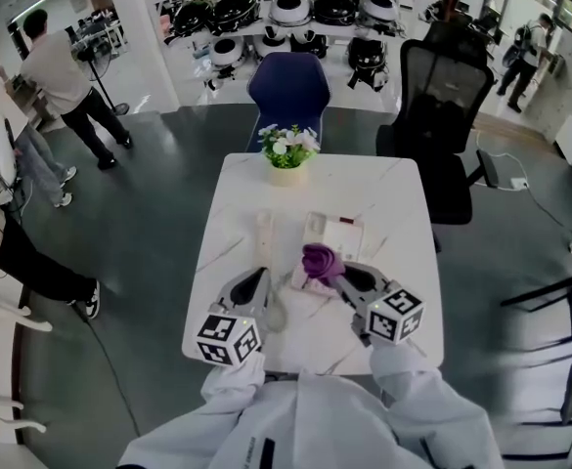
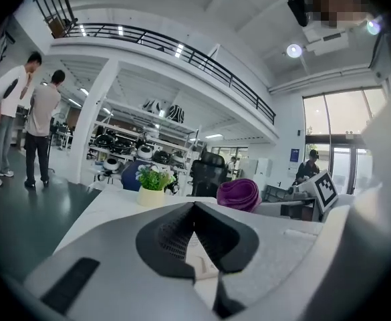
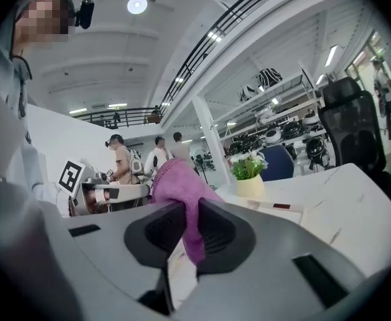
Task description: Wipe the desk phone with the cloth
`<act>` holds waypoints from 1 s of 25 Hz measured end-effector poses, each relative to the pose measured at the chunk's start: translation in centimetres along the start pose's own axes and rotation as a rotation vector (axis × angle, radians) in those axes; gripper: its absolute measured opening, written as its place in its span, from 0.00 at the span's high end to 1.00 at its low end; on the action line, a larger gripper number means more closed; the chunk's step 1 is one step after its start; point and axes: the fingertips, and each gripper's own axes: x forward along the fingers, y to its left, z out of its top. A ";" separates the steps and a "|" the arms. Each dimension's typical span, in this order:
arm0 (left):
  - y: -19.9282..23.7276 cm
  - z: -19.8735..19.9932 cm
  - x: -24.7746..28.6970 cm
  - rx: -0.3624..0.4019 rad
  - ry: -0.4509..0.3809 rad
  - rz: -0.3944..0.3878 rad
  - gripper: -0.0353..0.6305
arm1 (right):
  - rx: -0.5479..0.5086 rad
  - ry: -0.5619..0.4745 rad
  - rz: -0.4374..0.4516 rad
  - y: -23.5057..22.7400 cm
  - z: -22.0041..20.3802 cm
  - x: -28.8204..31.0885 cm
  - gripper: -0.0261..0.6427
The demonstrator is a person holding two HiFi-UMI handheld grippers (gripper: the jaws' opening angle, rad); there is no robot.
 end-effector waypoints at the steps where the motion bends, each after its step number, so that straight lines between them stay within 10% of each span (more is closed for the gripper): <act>1: 0.0 0.4 0.0 0.012 -0.007 0.002 0.95 | -0.006 -0.019 -0.008 -0.2 0.6 -0.3 0.91; 25: 0.6 6.0 -2.1 0.135 -0.133 0.071 0.95 | -0.052 -0.285 -0.209 -5.0 9.0 -8.5 0.91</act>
